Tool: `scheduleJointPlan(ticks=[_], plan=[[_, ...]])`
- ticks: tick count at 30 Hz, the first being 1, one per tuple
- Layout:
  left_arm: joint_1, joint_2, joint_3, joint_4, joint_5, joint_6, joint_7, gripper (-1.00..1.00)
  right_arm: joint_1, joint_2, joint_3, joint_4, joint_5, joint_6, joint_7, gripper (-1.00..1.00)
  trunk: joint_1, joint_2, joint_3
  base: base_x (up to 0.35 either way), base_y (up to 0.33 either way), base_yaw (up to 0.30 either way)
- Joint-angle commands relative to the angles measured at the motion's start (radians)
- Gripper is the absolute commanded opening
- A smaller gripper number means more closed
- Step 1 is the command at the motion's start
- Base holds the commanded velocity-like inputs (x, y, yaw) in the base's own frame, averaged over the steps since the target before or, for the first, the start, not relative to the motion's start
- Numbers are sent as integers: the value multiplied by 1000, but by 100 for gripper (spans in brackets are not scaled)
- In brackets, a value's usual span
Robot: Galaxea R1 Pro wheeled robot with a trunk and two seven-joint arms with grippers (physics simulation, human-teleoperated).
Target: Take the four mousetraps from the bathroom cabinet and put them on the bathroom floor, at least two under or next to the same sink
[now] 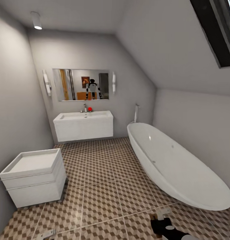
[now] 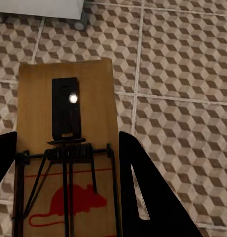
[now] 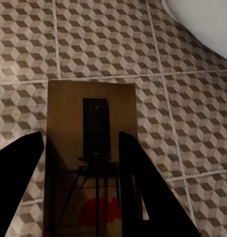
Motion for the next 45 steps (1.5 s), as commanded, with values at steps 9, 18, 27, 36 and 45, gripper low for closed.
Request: scheduleJointPlan(ticks=[9,18,27,36,45], plan=[[-2,-2,-9,4,7,-5,-5,-100,-2,0,-8,5,8,-8,-3,-100,1,-2,-2,332,-24,170],[-2,-2,-9,4,7,-5,-5,-100,-2,0,-8,5,9,-8,-3,-100,1,-2,-2,332,-77,25],[-2,-1,-9,4,7,-5,-5,-100,-2,0,-8,5,10,-7,-3,-100,1,-2,-2,332,-89,0],[-2,0,-9,4,7,-5,-5,-100,-2,0,-8,5,8,-8,-3,-100,1,-2,-2,332,-89,79],[-2,1,-9,4,7,-5,-5,-100,-2,0,-8,5,8,-8,-3,-100,1,-2,-2,332,-53,85]])
